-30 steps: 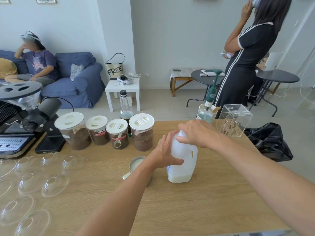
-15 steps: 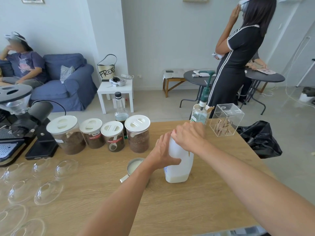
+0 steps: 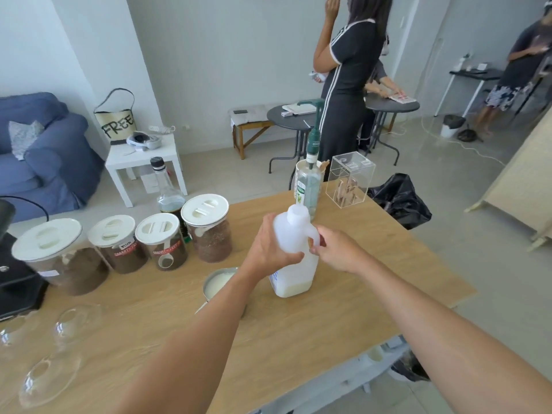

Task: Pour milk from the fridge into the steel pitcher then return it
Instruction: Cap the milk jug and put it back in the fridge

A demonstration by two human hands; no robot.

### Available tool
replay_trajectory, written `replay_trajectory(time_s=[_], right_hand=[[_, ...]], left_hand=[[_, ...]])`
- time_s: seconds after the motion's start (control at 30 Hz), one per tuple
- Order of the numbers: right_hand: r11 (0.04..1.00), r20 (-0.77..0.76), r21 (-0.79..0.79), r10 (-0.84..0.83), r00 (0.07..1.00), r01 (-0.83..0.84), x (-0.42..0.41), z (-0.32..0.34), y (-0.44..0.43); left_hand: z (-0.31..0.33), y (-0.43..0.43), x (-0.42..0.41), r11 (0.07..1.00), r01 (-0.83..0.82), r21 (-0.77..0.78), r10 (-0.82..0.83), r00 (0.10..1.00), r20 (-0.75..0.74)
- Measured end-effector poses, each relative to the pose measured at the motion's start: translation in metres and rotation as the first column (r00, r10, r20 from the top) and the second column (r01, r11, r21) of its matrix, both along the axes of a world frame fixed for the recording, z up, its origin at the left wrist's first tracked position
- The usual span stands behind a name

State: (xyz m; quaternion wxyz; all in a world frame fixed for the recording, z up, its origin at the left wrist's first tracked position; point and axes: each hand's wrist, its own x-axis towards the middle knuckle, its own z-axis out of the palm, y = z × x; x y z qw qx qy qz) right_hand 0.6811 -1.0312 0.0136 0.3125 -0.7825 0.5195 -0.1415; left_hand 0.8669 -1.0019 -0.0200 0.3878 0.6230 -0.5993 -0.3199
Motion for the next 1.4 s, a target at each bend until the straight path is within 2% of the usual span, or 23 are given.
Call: replay_trajectory(time_s=[0.2,0.4,0.8,0.93,1.07,1.17,1.4], right_hand=[[0.994,-0.057,-0.070,-0.093,0.994,0.089,-0.045,0.027,0.023],[0.956,-0.075,-0.197,-0.235,0.969,0.217,-0.124,0.069,0.054],[0.803,-0.040,-0.264,-0.562,0.826,0.534,-0.329,0.100,0.161],[0.743,-0.014,-0.263,-0.641,0.767,0.616,-0.388,0.104,0.209],[0.641,-0.003,-0.259,-0.748,0.663,0.722,-0.443,0.105,0.258],[0.581,-0.004,-0.255,-0.800,0.600,0.773,-0.471,0.109,0.287],[0.302,0.000,-0.269,-0.949,0.314,0.914,-0.514,0.115,0.371]], left_hand=[[0.025,-0.003,-0.040,0.990,0.143,0.001,-0.143,0.990,0.012],[0.052,-0.011,-0.120,0.951,0.307,-0.033,-0.307,0.952,-0.009],[0.089,0.032,-0.346,0.774,0.626,-0.091,-0.629,0.778,0.003],[0.094,0.055,-0.415,0.691,0.720,-0.064,-0.721,0.693,0.025],[0.101,0.080,-0.487,0.566,0.821,-0.076,-0.818,0.571,0.076],[0.106,0.098,-0.528,0.487,0.869,-0.088,-0.869,0.492,0.044],[0.113,0.151,-0.633,0.163,0.981,-0.109,-0.985,0.168,0.038]])
